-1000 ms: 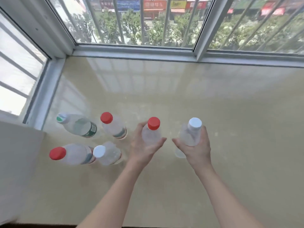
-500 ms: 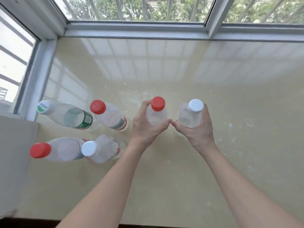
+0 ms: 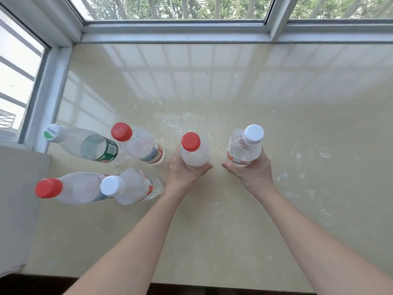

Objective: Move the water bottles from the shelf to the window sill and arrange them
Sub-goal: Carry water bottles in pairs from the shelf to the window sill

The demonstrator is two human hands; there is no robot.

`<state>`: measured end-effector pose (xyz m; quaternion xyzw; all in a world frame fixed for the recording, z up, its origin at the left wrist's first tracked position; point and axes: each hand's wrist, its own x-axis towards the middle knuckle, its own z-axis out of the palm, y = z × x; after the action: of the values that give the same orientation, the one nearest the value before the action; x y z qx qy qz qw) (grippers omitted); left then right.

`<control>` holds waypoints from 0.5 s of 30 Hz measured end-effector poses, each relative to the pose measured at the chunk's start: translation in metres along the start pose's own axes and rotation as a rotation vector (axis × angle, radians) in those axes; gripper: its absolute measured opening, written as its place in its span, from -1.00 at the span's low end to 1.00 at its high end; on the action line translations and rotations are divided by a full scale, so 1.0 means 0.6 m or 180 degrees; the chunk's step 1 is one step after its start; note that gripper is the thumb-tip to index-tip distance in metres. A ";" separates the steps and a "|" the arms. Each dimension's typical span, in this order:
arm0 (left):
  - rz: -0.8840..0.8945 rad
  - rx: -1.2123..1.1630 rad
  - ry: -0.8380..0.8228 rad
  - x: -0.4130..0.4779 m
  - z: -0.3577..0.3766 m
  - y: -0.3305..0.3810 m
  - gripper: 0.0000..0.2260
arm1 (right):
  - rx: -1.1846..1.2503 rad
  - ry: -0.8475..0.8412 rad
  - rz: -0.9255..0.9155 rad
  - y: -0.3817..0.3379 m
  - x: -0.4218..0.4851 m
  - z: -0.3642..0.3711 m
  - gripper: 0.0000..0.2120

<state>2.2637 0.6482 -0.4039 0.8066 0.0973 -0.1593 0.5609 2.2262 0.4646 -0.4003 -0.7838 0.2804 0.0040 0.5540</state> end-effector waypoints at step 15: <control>0.0145 0.0472 0.0015 0.015 0.015 -0.011 -0.49 | -0.0399 0.0555 -0.0083 0.020 -0.002 0.029 -0.41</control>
<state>2.2686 0.6420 -0.4156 0.8483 0.0682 -0.1513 0.5029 2.2252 0.4773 -0.4169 -0.8179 0.3165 -0.0539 0.4774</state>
